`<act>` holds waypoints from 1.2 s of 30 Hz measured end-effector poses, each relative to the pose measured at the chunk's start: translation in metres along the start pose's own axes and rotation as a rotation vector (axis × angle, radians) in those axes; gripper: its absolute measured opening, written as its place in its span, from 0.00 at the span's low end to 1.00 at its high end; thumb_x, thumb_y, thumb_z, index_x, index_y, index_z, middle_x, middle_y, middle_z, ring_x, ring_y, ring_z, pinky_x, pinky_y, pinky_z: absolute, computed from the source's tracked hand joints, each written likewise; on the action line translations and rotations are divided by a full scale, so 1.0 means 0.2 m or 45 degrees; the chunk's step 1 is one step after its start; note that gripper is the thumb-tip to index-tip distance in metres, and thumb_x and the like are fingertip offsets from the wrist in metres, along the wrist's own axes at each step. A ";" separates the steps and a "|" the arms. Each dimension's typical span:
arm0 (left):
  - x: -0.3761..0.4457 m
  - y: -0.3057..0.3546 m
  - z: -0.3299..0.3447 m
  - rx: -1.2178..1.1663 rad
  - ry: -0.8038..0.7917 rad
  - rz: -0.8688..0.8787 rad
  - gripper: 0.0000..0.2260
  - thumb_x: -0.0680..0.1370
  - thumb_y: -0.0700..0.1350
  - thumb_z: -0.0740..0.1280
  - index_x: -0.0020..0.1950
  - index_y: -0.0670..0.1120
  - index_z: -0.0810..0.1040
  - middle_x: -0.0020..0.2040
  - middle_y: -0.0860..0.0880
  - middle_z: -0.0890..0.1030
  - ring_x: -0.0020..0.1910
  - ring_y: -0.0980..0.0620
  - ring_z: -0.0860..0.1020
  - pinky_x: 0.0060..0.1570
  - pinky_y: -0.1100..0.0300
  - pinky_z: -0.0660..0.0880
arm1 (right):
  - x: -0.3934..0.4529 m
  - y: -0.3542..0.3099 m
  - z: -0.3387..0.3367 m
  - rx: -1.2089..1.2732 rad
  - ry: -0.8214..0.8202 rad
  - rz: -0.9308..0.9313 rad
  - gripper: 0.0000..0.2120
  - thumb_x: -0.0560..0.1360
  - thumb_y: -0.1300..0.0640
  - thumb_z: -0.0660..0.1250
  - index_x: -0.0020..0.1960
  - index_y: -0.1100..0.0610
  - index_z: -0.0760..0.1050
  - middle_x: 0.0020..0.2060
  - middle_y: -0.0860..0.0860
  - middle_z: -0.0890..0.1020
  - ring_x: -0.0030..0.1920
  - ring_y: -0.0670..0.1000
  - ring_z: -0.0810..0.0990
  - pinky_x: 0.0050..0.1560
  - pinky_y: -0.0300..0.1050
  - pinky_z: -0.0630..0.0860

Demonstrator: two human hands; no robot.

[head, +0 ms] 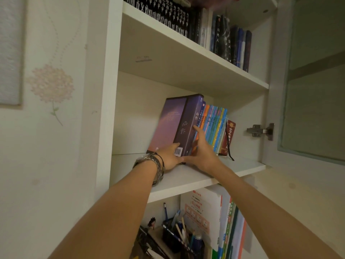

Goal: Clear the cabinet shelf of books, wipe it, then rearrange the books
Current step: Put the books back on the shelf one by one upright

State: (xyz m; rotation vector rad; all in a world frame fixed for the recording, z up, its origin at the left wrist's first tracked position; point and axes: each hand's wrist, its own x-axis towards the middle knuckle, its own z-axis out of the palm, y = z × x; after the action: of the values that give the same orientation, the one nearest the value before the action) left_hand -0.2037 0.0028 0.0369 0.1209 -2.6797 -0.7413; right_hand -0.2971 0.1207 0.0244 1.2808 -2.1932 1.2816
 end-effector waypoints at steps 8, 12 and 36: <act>0.00 -0.01 0.00 0.043 0.025 0.002 0.24 0.81 0.49 0.61 0.75 0.47 0.61 0.71 0.46 0.69 0.67 0.47 0.69 0.65 0.59 0.65 | 0.07 0.04 0.06 -0.102 0.027 0.026 0.56 0.65 0.56 0.79 0.77 0.47 0.40 0.72 0.54 0.59 0.72 0.54 0.61 0.70 0.60 0.67; -0.02 0.00 0.00 0.071 0.022 -0.008 0.23 0.81 0.49 0.60 0.75 0.46 0.60 0.71 0.46 0.68 0.67 0.47 0.69 0.65 0.59 0.65 | 0.06 0.04 0.06 -0.156 0.040 0.042 0.57 0.65 0.54 0.79 0.77 0.47 0.40 0.73 0.55 0.59 0.73 0.55 0.61 0.70 0.61 0.67; -0.34 0.31 0.08 0.364 0.213 0.342 0.17 0.79 0.56 0.60 0.66 0.52 0.73 0.64 0.49 0.76 0.58 0.48 0.76 0.55 0.54 0.74 | -0.95 -0.24 -0.61 -1.031 0.102 0.364 0.16 0.77 0.47 0.65 0.63 0.51 0.73 0.57 0.51 0.78 0.55 0.54 0.77 0.53 0.48 0.74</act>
State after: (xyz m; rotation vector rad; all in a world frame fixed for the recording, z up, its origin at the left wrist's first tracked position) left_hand -0.1448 0.0745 0.0345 -0.1003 -2.5559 -0.2532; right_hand -0.1740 0.3137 0.0008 0.5999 -2.4799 0.3851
